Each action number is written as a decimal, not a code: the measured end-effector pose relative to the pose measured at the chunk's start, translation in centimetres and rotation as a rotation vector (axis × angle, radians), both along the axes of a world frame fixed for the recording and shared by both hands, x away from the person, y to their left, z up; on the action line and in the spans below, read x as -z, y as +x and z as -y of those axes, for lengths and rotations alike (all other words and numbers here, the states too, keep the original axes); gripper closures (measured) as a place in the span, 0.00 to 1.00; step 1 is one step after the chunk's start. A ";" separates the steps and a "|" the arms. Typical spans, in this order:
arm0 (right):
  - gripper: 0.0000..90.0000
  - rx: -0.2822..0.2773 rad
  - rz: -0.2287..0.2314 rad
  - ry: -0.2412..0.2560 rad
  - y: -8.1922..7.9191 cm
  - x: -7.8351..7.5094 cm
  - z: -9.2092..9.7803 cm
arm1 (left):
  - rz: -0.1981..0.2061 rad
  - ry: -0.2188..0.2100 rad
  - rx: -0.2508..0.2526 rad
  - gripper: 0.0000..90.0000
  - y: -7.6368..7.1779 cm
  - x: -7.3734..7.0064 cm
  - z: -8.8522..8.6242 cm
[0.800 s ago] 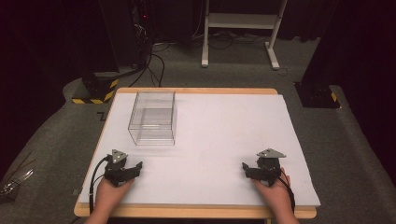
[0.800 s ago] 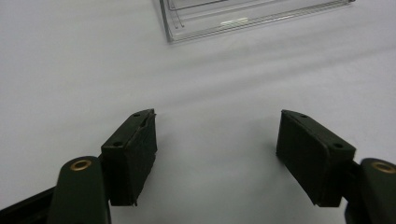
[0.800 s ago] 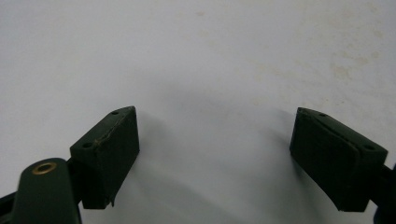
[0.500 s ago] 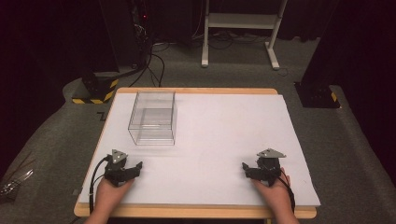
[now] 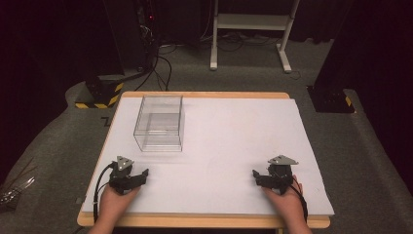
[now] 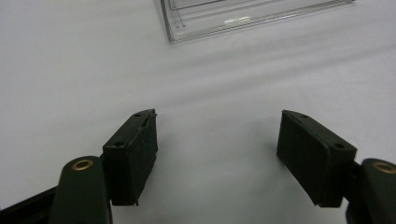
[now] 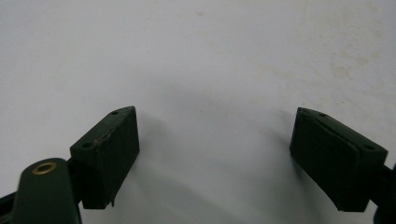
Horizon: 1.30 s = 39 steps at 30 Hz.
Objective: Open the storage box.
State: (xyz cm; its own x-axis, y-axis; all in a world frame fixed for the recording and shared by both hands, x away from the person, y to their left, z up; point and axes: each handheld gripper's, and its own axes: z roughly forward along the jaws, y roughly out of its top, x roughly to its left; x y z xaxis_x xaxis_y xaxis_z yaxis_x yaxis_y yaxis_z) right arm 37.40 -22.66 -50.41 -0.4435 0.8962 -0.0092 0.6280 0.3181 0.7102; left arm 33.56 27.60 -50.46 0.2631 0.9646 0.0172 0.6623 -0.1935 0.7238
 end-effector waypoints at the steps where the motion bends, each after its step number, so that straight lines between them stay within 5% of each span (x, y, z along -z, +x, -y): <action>1: 0.17 0.000 0.000 0.000 0.0 0.0 0.0 | -0.001 0.001 0.000 0.33 0.0 0.0 0.0; 7: 0.17 -0.001 0.000 0.000 0.0 0.0 0.0 | 0.019 0.010 0.001 0.34 -0.2 -0.5 0.4; 25: 0.17 0.000 0.000 0.000 0.0 0.0 0.0 | 0.119 -0.054 0.048 0.30 -1.1 -3.2 2.9; 31: 0.17 0.001 -0.001 0.000 0.0 0.0 0.0 | 0.124 -0.070 0.040 0.27 -0.5 -3.7 3.4; 36: 0.17 -0.001 0.001 -0.001 0.0 0.0 0.0 | 0.143 -0.015 0.044 0.24 0.2 -4.1 4.3; 39: 0.17 -0.002 0.001 0.000 0.0 0.0 0.0 | 0.135 -0.052 0.031 0.23 0.9 -4.0 4.6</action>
State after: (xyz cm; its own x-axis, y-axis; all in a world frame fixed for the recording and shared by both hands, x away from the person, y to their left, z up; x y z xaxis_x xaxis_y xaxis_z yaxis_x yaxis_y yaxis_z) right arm 37.42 -22.69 -50.40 -0.4450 0.8955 -0.0093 0.6269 0.3189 0.7108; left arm 34.47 22.99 -46.42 0.2910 0.9567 0.0048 0.5526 -0.1721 0.8155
